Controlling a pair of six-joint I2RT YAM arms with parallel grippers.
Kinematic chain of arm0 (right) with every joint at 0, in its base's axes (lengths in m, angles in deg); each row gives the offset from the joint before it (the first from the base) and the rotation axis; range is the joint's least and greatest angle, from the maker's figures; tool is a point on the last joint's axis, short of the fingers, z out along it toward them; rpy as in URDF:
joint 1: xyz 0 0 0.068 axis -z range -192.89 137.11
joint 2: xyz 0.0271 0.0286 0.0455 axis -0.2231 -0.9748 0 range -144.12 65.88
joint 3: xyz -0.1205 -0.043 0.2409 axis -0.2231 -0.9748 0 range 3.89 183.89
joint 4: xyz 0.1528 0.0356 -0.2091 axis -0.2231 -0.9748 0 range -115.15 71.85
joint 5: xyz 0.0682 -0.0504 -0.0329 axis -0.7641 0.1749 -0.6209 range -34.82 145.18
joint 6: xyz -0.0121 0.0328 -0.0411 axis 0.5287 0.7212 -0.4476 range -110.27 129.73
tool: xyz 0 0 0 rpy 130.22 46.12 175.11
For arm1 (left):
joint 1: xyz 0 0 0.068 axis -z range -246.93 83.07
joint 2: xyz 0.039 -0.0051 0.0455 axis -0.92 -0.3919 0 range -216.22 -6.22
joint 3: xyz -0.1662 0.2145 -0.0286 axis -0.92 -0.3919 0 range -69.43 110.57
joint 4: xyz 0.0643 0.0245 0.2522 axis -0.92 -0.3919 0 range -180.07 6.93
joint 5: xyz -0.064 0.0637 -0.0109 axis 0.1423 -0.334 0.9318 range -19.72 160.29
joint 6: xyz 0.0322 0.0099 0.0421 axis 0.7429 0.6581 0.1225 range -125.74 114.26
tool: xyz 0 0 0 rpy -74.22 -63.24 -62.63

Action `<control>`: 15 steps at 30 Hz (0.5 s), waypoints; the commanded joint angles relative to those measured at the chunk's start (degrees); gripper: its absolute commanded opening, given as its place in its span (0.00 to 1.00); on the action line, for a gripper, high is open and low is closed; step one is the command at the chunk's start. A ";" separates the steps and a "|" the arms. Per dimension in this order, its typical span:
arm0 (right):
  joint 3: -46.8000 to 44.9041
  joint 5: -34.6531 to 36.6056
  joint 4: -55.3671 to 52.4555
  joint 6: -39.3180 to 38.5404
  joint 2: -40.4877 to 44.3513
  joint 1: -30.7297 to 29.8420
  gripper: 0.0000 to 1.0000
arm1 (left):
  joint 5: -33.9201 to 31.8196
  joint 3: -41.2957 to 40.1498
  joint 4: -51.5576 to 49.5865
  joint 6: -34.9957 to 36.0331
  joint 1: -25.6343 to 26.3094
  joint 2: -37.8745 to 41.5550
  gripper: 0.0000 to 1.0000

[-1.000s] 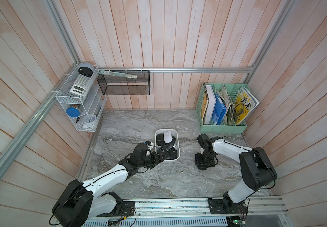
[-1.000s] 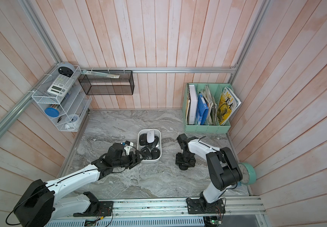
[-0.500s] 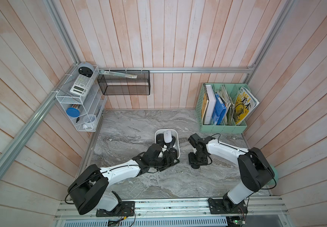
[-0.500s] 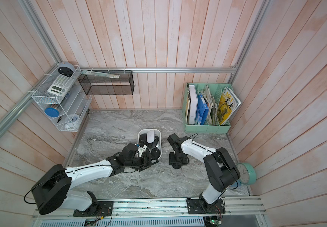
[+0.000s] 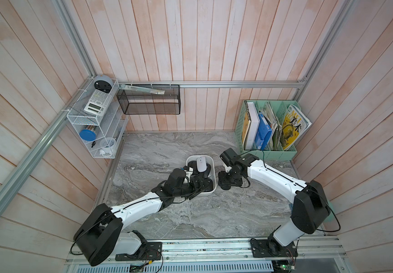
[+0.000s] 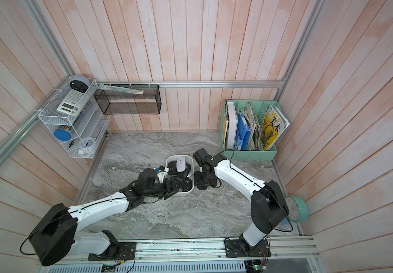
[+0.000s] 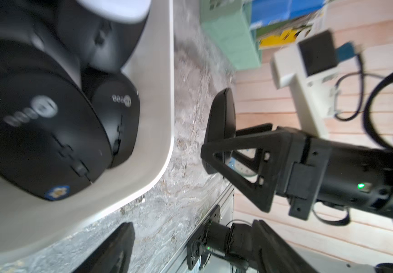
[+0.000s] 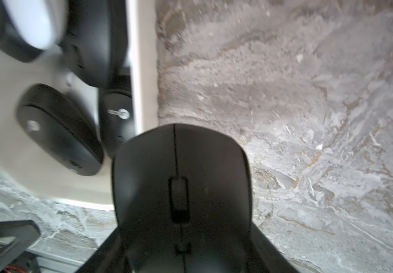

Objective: Put the mouse in the storage box
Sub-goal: Pick up the mouse from the center of the board.

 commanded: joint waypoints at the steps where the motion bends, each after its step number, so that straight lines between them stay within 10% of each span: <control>1: 5.34 0.57 -2.31 -1.87 -4.77 -2.03 0.59 | -0.76 -1.05 -11.36 5.28 -5.98 6.39 0.84; 7: 15.89 0.04 -3.33 -4.42 -13.91 -4.96 0.59 | 3.28 -5.33 -17.12 5.65 -18.54 14.45 0.85; 15: 19.99 -0.67 -3.85 -5.94 -20.46 -5.82 0.60 | 3.60 -6.89 -19.01 5.67 -20.39 16.79 0.84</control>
